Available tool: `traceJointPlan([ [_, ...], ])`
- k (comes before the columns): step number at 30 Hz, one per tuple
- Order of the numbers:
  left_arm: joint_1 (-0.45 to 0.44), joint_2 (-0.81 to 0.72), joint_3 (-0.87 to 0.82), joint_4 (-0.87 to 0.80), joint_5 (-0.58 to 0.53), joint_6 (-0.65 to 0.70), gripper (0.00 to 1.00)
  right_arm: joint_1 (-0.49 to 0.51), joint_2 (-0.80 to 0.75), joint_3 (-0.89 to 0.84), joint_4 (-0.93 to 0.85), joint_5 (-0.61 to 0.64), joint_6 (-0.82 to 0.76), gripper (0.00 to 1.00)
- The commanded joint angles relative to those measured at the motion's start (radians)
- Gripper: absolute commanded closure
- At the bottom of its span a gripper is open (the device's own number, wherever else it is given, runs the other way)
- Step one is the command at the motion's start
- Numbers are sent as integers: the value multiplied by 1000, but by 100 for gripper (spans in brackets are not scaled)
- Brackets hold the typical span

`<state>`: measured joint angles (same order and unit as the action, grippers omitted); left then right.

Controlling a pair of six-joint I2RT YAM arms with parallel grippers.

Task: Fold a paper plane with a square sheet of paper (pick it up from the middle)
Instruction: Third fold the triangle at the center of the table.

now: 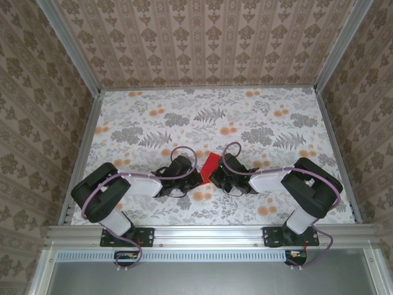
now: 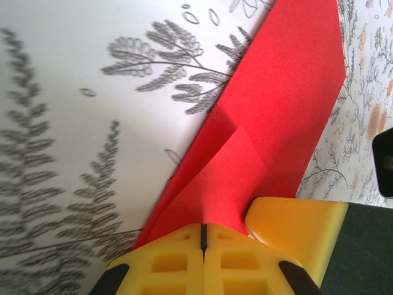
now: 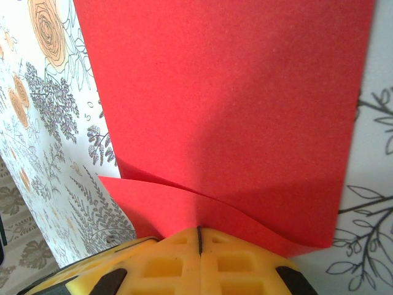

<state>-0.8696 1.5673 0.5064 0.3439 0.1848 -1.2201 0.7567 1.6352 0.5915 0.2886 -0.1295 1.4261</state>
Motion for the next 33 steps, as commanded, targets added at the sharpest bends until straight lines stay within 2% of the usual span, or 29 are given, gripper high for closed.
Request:
traceJointPlan([
  [1, 15, -31, -75, -160, -69, -24, 100, -4, 22, -42, -167, 63, 43, 96],
  [9, 27, -158, -142, -230, -96, -29, 100, -10, 19, -46, -196, 77, 36, 96],
  [15, 38, -267, -57, -278, -46, 86, 100, -12, 20, -36, -198, 71, 19, 96],
  [19, 38, -308, -32, -270, -24, 102, 100, -10, 19, -36, -199, 68, 16, 96],
  [28, 21, -139, -31, -25, 62, -22, 100, -10, 25, -35, -192, 68, 17, 96],
  [33, 5, -46, -39, 113, 62, -108, 100, -11, 26, -35, -186, 66, 16, 96],
])
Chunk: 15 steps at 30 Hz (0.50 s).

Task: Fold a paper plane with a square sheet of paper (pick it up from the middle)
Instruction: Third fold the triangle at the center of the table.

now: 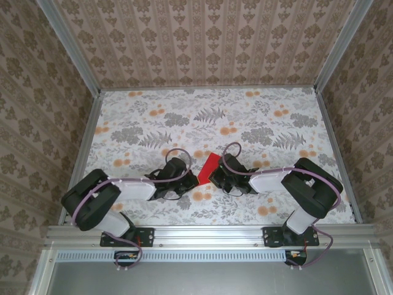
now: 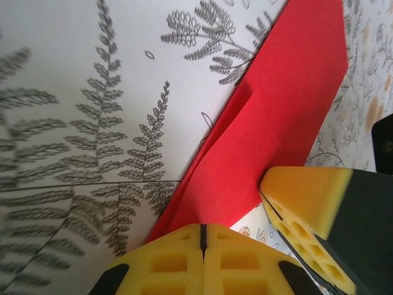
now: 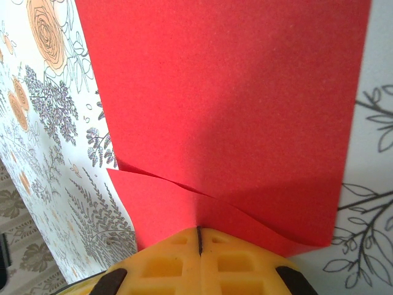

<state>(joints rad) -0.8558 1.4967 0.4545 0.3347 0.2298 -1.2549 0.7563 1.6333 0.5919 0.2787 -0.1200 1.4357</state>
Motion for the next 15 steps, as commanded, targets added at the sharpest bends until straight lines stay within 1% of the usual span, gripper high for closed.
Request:
traceJointPlan([
  [1, -9, 37, 4, 150, 11, -94, 100, -10, 28, -35, -175, 56, 6, 96],
  [3, -11, 52, -8, 184, -1, -120, 100, -10, 28, -35, -174, 54, 3, 96],
  [6, -16, 59, -9, 178, -19, -136, 100, -11, 30, -35, -172, 54, 3, 96],
  [15, -23, 57, -10, 20, -61, -162, 100, -11, 30, -38, -192, 58, 11, 96],
])
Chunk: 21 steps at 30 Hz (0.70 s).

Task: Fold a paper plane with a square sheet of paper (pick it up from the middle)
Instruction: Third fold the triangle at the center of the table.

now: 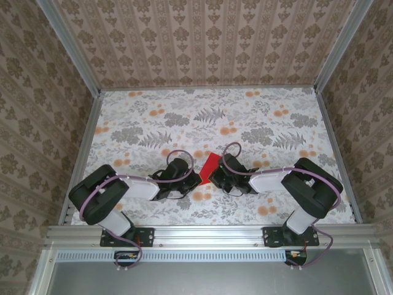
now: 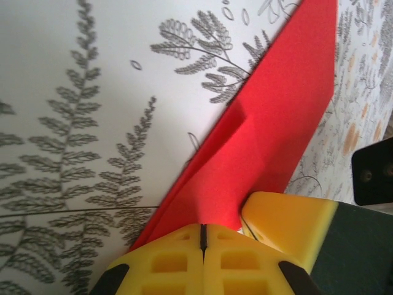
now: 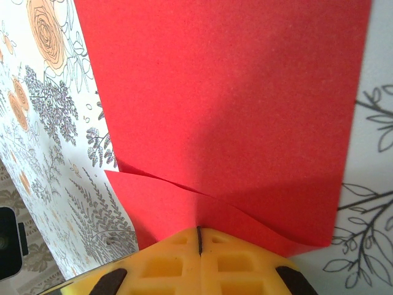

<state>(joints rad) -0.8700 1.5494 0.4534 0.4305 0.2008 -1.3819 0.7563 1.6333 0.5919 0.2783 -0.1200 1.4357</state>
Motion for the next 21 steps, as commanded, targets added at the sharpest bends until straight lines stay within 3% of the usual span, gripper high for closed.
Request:
traceJointPlan([
  [1, -9, 2, -14, -95, -41, -39, 100, -11, 30, -38, -196, 59, 9, 96],
  [11, 20, -102, -70, -304, -139, -37, 100, -18, 24, -38, -222, 67, -9, 96],
  [21, 10, -17, 23, -343, -68, 47, 100, -16, -44, 75, -212, 8, -201, 96],
])
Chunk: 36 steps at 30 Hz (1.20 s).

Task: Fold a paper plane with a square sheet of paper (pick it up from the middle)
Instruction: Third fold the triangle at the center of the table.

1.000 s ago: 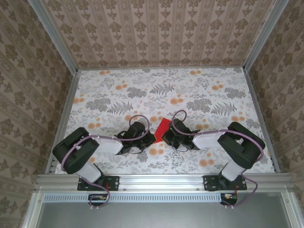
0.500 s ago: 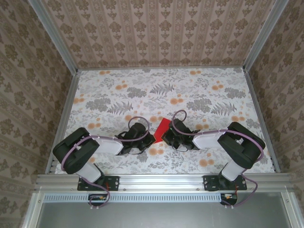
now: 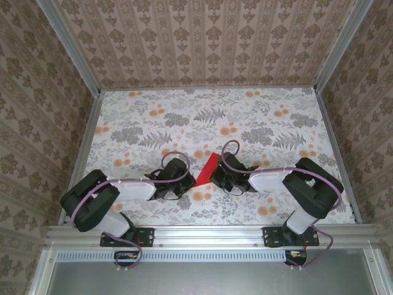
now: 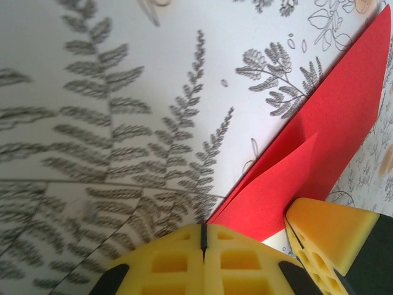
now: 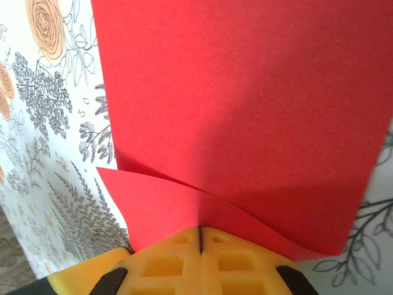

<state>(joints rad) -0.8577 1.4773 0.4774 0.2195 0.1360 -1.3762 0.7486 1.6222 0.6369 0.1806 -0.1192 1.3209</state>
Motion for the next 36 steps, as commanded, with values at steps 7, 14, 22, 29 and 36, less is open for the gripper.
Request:
traceJointPlan([
  [7, -1, 50, -4, -152, -11, 38, 100, 27, -21, 78, -112, -22, -104, 96],
  [14, -1, 51, 4, -176, -15, 41, 100, 65, 74, 110, -36, -65, -78, 97],
  [22, -1, 55, 6, -240, -33, 26, 100, 42, 94, 58, -53, -16, -48, 97],
  [29, 1, 58, -9, -262, -40, 16, 100, -28, 31, -42, -47, 7, -33, 97],
  [36, 1, 53, -18, -249, -38, 15, 100, -114, -31, -78, -105, 16, -64, 97],
])
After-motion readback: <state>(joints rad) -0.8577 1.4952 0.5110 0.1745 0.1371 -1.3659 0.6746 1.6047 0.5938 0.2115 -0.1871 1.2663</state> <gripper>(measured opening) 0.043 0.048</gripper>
